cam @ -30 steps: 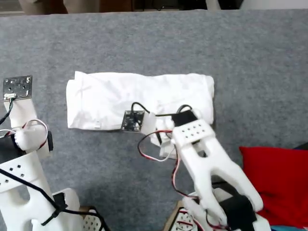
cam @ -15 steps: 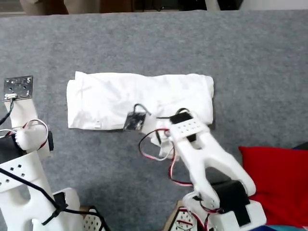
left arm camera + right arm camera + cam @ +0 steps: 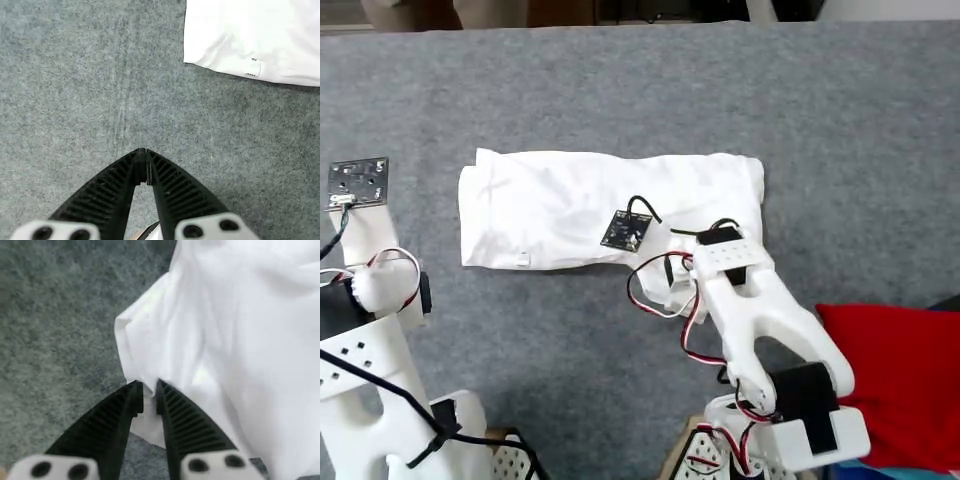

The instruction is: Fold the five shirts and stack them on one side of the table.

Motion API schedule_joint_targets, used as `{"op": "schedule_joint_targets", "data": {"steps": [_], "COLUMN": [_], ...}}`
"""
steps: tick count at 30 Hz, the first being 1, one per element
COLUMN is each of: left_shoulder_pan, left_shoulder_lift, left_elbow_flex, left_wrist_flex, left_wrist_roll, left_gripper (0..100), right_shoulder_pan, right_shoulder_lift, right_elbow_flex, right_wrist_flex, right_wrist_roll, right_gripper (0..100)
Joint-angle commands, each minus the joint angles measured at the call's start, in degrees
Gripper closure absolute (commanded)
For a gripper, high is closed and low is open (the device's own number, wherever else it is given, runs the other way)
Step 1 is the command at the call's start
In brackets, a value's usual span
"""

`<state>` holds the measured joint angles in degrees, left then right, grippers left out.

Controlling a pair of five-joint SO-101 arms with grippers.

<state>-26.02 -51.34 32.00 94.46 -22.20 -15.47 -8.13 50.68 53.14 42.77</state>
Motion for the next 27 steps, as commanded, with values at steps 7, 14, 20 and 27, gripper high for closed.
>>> {"op": "schedule_joint_targets", "data": {"steps": [7, 14, 20, 27], "left_shoulder_pan": [-0.53, -0.53, -0.62, -0.62], "left_shoulder_lift": [-0.75, -0.75, -0.75, -0.75], "left_elbow_flex": [-0.44, -0.53, -2.55, -3.6], "left_wrist_flex": [0.44, 0.44, 0.53, 0.53], "left_wrist_roll": [-0.35, -0.35, -1.93, -1.93], "left_gripper": [98, 98, 98, 98], "right_shoulder_pan": [1.36, 1.54, 2.24, 6.99], "right_shoulder_lift": [-0.31, -2.07, 1.01, 15.78], "right_elbow_flex": [-4.7, -17.8, -27.82, -47.25], "right_wrist_flex": [6.33, 13.89, 14.42, 15.56], "right_wrist_roll": [-0.35, -0.35, 3.43, 5.71], "right_gripper": [99.4, 99.4, 99.4, 99.4]}}
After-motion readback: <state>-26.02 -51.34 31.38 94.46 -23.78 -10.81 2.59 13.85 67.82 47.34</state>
